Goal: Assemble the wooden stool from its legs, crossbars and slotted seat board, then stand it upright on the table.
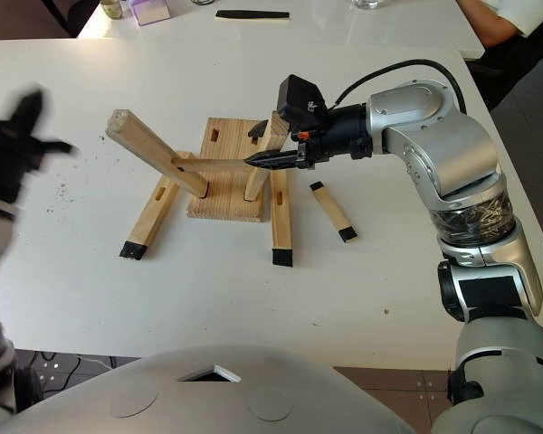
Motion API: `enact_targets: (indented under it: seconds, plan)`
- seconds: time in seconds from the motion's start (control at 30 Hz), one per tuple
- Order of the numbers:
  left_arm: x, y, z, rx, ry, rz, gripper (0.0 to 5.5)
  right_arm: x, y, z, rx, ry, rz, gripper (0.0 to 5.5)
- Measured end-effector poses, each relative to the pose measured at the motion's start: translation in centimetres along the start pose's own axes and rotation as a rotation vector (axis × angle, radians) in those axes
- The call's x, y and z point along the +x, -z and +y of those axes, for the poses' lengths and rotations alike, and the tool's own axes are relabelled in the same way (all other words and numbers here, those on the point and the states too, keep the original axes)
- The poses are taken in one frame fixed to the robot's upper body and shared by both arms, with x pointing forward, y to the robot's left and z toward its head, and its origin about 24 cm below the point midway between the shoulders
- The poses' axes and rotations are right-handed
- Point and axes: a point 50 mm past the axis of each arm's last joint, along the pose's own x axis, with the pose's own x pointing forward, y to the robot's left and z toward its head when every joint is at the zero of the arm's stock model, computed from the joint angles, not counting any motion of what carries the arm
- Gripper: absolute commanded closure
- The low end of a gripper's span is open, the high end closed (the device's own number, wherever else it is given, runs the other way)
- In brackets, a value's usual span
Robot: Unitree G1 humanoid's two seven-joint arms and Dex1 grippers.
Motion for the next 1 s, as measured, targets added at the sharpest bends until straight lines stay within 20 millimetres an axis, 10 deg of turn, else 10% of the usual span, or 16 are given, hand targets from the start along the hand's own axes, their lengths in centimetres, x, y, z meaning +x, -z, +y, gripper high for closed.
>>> enact_targets:
  seconds: [0.1,0.23,0.63,1.0]
  plan:
    - [0.4,2.2,-4.6,-0.072,0.174,0.04,5.5,0.0,-0.1,-0.1,0.021,-0.003,0.009,3.47]
    - [0.5,3.0,-5.7,-0.126,0.144,0.003,5.5,-0.5,-0.3,-0.4,0.06,-0.006,0.047,3.47]
    - [-0.4,3.7,-5.2,-0.213,0.152,-0.018,5.5,0.2,0.3,-0.3,0.033,0.004,0.002,3.47]
    - [-1.8,2.6,-3.2,-0.391,0.332,-0.102,5.5,-1.4,0.9,1.5,0.067,0.073,-0.329,1.9]
